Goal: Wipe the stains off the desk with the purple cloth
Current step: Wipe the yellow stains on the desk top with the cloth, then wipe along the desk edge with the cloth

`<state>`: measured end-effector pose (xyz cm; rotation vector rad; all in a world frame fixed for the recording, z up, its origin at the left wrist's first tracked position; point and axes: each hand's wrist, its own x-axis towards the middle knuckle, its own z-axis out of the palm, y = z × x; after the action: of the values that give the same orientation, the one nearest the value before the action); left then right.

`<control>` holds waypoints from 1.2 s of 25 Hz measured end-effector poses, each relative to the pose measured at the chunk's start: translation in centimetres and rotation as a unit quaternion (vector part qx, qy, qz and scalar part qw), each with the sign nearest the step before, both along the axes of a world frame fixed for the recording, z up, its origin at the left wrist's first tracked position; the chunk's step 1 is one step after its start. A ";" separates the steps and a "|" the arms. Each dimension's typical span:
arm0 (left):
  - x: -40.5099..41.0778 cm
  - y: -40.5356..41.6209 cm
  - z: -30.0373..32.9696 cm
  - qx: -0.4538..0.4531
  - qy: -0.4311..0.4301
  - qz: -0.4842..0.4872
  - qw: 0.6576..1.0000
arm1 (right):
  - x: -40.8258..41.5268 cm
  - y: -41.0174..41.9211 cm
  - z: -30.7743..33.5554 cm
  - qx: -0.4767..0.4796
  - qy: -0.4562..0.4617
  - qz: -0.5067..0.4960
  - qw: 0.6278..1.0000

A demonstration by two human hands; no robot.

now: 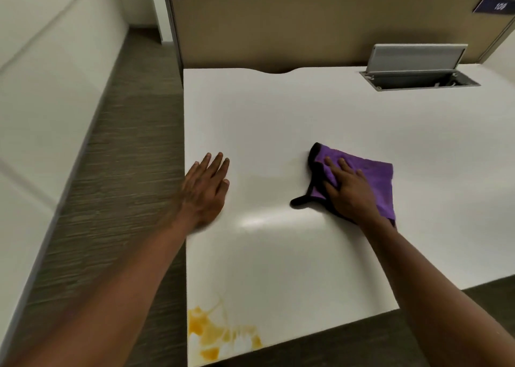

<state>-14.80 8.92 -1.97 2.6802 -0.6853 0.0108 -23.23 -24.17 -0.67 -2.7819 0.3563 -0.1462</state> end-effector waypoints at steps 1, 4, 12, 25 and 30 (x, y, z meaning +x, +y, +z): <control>0.1 0.0 0.1 0.000 0.002 0.000 1.000 | -0.1 0.6 0.1 0.004 0.000 -0.009 1.000; -0.2 -0.1 0.4 0.008 0.006 -0.002 1.000 | -4.6 3.0 0.2 0.023 0.001 0.048 0.999; 0.0 -0.1 0.1 0.003 0.001 -0.001 1.000 | -12.4 -0.4 0.7 0.035 0.022 0.103 0.994; 0.9 0.3 -1.0 -0.144 -0.077 -0.053 0.985 | 1.3 16.8 0.0 0.021 0.009 0.212 0.977; 0.6 0.7 -0.9 -0.118 -0.011 -0.023 0.993 | -13.1 15.1 -1.2 0.040 0.007 0.234 0.971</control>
<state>-14.25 9.65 -2.88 2.4413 -0.7045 0.1041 -36.35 -9.07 -1.86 -2.7002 -0.2896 0.0023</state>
